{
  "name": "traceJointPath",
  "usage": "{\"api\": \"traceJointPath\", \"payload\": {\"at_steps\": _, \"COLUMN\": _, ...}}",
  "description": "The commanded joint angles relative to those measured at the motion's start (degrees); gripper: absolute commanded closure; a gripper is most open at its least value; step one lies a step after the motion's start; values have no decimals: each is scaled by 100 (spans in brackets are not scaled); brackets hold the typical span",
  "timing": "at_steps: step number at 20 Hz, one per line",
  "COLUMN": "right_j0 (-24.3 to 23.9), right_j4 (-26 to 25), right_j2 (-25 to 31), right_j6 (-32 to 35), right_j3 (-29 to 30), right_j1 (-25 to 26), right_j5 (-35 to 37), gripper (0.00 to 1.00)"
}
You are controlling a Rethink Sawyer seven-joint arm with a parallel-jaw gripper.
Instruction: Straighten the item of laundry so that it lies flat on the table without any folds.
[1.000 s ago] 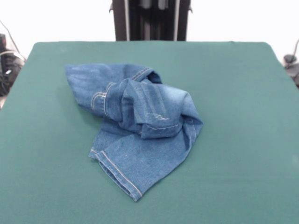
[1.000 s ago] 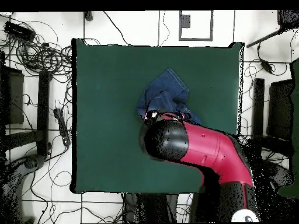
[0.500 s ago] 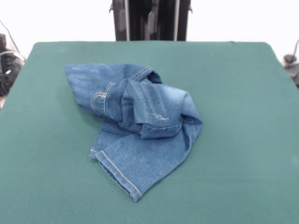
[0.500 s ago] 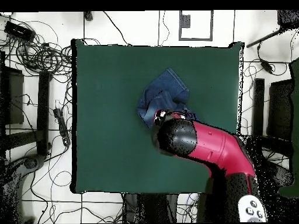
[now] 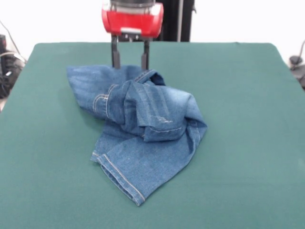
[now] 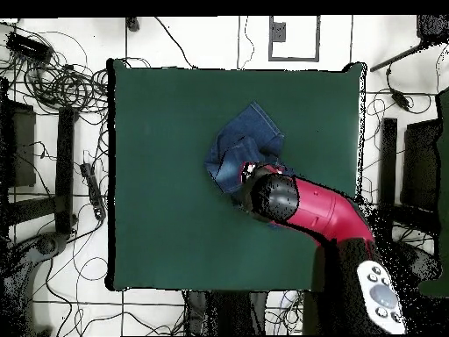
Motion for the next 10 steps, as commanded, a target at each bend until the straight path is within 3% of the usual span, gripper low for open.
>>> {"api": "traceJointPath", "payload": {"at_steps": 1, "right_j0": 25, "right_j4": -43, "right_j2": 871, "right_j6": 225, "right_j3": -568, "right_j1": 674, "right_j5": 25, "gripper": 0}}
{"api": "traceJointPath", "payload": {"at_steps": 10, "right_j0": 1, "right_j4": -90, "right_j2": 931, "right_j6": 241, "right_j3": -1036, "right_j1": 1081, "right_j5": 48, "gripper": 0}}
